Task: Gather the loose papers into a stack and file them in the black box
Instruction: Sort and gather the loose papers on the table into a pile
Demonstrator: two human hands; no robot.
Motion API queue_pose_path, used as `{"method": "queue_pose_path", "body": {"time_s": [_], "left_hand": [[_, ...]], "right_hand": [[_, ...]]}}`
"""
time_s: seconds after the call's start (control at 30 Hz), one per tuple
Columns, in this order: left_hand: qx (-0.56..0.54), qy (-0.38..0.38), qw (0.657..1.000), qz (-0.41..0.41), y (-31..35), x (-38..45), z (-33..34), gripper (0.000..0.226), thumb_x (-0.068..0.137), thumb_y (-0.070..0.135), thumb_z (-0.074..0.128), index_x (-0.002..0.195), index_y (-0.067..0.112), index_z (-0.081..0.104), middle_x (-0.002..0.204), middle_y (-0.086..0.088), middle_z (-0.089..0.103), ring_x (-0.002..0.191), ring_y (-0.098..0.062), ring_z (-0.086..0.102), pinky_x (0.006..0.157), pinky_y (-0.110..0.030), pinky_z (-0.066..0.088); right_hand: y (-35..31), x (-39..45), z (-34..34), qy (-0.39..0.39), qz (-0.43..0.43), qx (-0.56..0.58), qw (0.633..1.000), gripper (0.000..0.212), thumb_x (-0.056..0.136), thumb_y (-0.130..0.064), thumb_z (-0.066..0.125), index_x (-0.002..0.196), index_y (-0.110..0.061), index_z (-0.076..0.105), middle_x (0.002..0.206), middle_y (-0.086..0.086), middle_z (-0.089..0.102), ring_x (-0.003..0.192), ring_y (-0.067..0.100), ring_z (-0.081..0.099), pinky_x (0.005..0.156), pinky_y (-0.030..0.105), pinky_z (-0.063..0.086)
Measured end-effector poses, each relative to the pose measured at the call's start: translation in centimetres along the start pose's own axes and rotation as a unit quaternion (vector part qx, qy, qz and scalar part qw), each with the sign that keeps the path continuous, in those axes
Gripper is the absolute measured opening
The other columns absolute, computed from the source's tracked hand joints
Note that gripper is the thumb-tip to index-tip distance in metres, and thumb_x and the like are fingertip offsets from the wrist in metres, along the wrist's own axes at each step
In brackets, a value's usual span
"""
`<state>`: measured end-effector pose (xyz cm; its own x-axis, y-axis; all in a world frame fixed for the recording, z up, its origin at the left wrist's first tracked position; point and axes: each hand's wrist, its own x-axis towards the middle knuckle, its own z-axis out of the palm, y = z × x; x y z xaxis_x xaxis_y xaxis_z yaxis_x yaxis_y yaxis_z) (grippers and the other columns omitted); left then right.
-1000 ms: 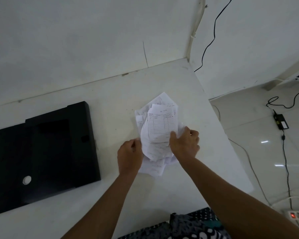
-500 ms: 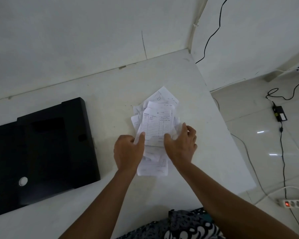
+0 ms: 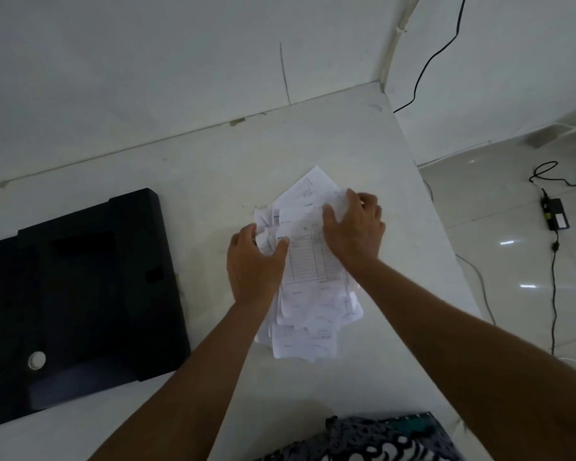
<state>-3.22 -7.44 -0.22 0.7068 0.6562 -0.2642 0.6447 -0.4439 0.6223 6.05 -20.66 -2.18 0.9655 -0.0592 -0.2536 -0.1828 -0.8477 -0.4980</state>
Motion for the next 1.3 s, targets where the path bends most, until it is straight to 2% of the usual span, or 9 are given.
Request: {"method": "queue_pose_path", "body": {"time_s": [0.13, 0.27, 0.4, 0.6, 0.73, 0.87, 1.07, 1.17, 1.3], "left_hand": [[-0.048, -0.03, 0.998, -0.001, 1.2, 1.1, 0.6, 0.055, 0.085, 0.026, 0.077, 0.134, 0.014, 0.055, 0.126, -0.002, 0.066, 0.114, -0.019, 0.063, 0.09, -0.019, 0.041], [-0.061, -0.025, 0.998, 0.009, 0.9, 1.5, 0.8, 0.049, 0.086, 0.021, 0.075, 0.131, 0.014, 0.058, 0.123, -0.002, 0.067, 0.109, -0.016, 0.064, 0.087, -0.017, 0.043], [-0.024, 0.014, 0.999, 0.037, -0.1, 1.7, 0.8, 0.055, 0.085, 0.026, 0.074, 0.135, 0.013, 0.055, 0.13, -0.002, 0.061, 0.119, -0.018, 0.057, 0.095, -0.022, 0.042], [-0.007, -0.028, 0.998, 0.06, -0.3, 2.1, 0.8, 0.043, 0.086, 0.028, 0.072, 0.12, 0.004, 0.061, 0.121, -0.01, 0.065, 0.117, -0.028, 0.058, 0.098, -0.035, 0.048], [0.018, -0.015, 0.997, 0.076, 0.1, 2.8, 0.4, 0.058, 0.089, 0.04, 0.069, 0.137, 0.011, 0.055, 0.134, -0.004, 0.061, 0.125, -0.022, 0.054, 0.105, -0.033, 0.043], [0.025, -0.056, 0.996, 0.058, 0.3, 4.0, 0.5, 0.056, 0.092, 0.043, 0.061, 0.138, 0.013, 0.055, 0.126, -0.004, 0.065, 0.119, -0.022, 0.059, 0.102, -0.036, 0.047], [0.181, -0.014, 0.981, 0.067, -0.3, 2.7, -0.3, 0.047, 0.096, 0.056, 0.046, 0.116, 0.018, 0.066, 0.109, -0.005, 0.072, 0.101, -0.029, 0.065, 0.078, -0.035, 0.046], [0.196, -0.022, 0.961, 0.194, -0.4, 4.6, -0.4, 0.044, 0.098, 0.045, 0.049, 0.127, 0.015, 0.062, 0.128, -0.008, 0.062, 0.118, -0.03, 0.055, 0.093, -0.042, 0.046], [0.189, -0.155, 0.916, 0.318, 0.9, 7.6, 0.7, 0.045, 0.102, 0.035, 0.043, 0.142, 0.016, 0.052, 0.148, -0.004, 0.049, 0.137, -0.024, 0.042, 0.111, -0.046, 0.037]], "right_hand": [[-2.6, 3.6, 0.2, -0.055, 0.034, 0.056, 0.996, 0.041, 0.093, -0.032, 0.056, 0.132, -0.022, 0.053, 0.131, 0.005, 0.054, 0.121, 0.026, 0.051, 0.105, 0.043, 0.041], [-3.3, 5.0, 0.5, -0.095, 0.022, 0.087, 0.991, 0.016, 0.088, -0.021, 0.054, 0.098, -0.032, 0.062, 0.109, -0.003, 0.064, 0.097, 0.016, 0.061, 0.087, 0.035, 0.051], [-2.4, 5.2, -0.4, -0.077, -0.04, 0.124, 0.988, 0.026, 0.094, -0.011, 0.048, 0.103, -0.024, 0.068, 0.104, -0.007, 0.069, 0.094, 0.013, 0.062, 0.081, 0.025, 0.048], [-2.3, 4.5, -0.1, -0.109, -0.129, 0.076, 0.983, 0.039, 0.097, -0.009, 0.039, 0.113, -0.024, 0.071, 0.12, 0.001, 0.065, 0.111, 0.019, 0.059, 0.101, 0.042, 0.048], [-2.1, 2.5, -0.5, -0.054, -0.091, 0.035, 0.994, 0.043, 0.103, -0.032, 0.04, 0.144, -0.024, 0.049, 0.142, 0.004, 0.047, 0.13, 0.024, 0.047, 0.109, 0.045, 0.036], [1.3, -3.8, -0.2, 0.018, -0.046, -0.044, 0.998, 0.079, 0.089, -0.069, 0.047, 0.15, -0.019, 0.034, 0.146, 0.005, 0.042, 0.133, 0.024, 0.041, 0.106, 0.045, 0.035], [3.7, -7.4, 3.1, 0.006, -0.072, -0.101, 0.992, 0.083, 0.093, -0.066, 0.044, 0.155, -0.014, 0.026, 0.162, 0.008, 0.029, 0.149, 0.027, 0.026, 0.12, 0.05, 0.019], [3.4, -7.8, 2.6, 0.027, -0.139, -0.101, 0.985, 0.081, 0.093, -0.069, 0.043, 0.156, -0.022, 0.027, 0.165, 0.007, 0.021, 0.151, 0.028, 0.022, 0.121, 0.053, 0.017], [5.2, -9.6, 2.9, -0.009, -0.292, -0.155, 0.944, 0.08, 0.086, -0.078, 0.048, 0.147, -0.026, 0.047, 0.163, 0.007, 0.028, 0.15, 0.031, 0.024, 0.119, 0.06, 0.015]]}}
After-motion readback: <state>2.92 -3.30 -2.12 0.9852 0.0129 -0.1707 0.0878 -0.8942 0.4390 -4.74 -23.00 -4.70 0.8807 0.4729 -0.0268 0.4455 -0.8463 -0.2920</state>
